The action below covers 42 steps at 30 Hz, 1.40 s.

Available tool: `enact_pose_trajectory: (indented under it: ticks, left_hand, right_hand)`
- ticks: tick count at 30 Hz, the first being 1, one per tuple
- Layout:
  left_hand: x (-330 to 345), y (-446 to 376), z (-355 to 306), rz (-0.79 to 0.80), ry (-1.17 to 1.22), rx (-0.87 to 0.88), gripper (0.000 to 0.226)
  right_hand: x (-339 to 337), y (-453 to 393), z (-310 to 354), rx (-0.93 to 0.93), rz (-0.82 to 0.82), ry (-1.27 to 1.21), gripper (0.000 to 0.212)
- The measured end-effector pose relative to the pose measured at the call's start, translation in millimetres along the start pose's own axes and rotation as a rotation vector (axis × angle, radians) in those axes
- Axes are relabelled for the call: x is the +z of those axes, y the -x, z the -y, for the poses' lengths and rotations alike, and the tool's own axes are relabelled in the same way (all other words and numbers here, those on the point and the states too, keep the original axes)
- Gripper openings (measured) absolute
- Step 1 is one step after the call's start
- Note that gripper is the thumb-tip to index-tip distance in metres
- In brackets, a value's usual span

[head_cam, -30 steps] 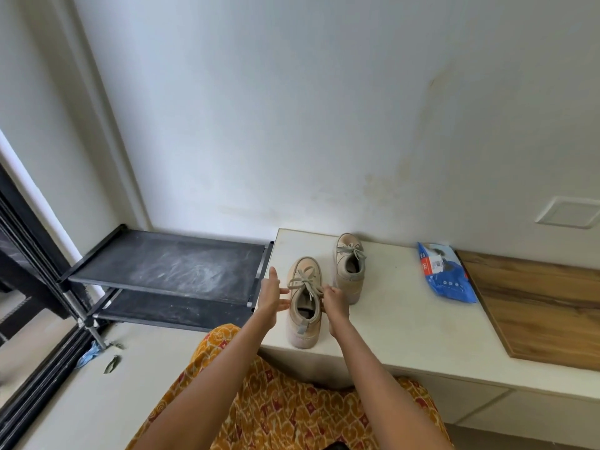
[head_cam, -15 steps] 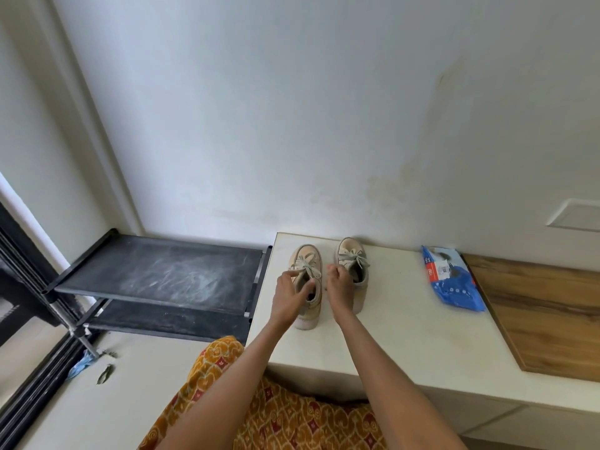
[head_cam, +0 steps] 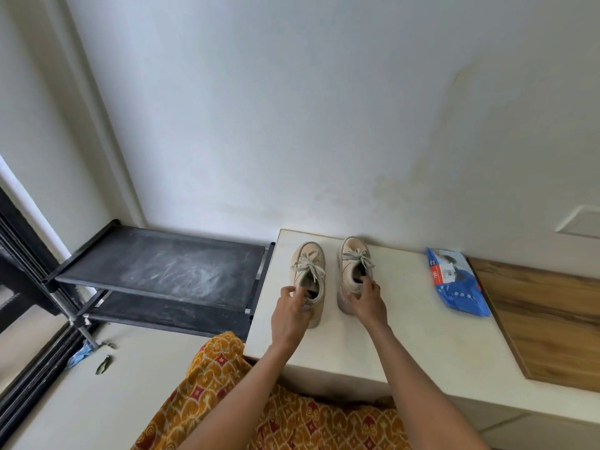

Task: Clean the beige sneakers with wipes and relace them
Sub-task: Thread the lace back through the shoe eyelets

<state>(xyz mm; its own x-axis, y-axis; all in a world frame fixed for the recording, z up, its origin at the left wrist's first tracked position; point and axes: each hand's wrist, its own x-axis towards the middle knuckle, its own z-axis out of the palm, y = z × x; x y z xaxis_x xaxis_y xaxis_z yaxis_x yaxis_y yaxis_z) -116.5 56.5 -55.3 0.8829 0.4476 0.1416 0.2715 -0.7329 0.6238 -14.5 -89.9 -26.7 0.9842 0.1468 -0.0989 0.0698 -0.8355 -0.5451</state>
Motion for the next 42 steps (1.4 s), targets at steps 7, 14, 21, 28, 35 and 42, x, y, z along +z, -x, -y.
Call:
enact_pose_trajectory:
  ticks: [7,14,21,28,35,42]
  left_hand:
    - [-4.8,-7.6,4.3,-0.043,-0.076,-0.005,0.030]
    - [-43.1,-17.9,47.2,-0.160,-0.001,-0.004,0.019]
    - [-107.4,-38.4,132.5,-0.259,-0.049,-0.100,0.016]
    - [-145.6,-57.8,201.0,-0.313,-0.026,-0.203,0.017]
    - [-147.1,-70.2,240.0,-0.288,0.048,-0.326,0.016]
    - [-150.4,-70.4,254.1,-0.258,0.080,-0.359,0.019]
  right_hand:
    - [-2.6,-2.6,-6.0,-0.115,-0.010,0.043,0.044]
    - [23.6,10.9,56.1,-0.247,-0.039,0.083,0.030]
    - [93.0,32.0,154.7,-0.394,0.026,0.079,0.029]
    - [155.7,43.6,225.0,-0.468,0.079,0.141,0.024]
    - [196.1,41.7,247.5,-0.456,0.128,0.210,0.022]
    - [205.5,36.1,243.5,-0.424,0.141,0.224,0.027]
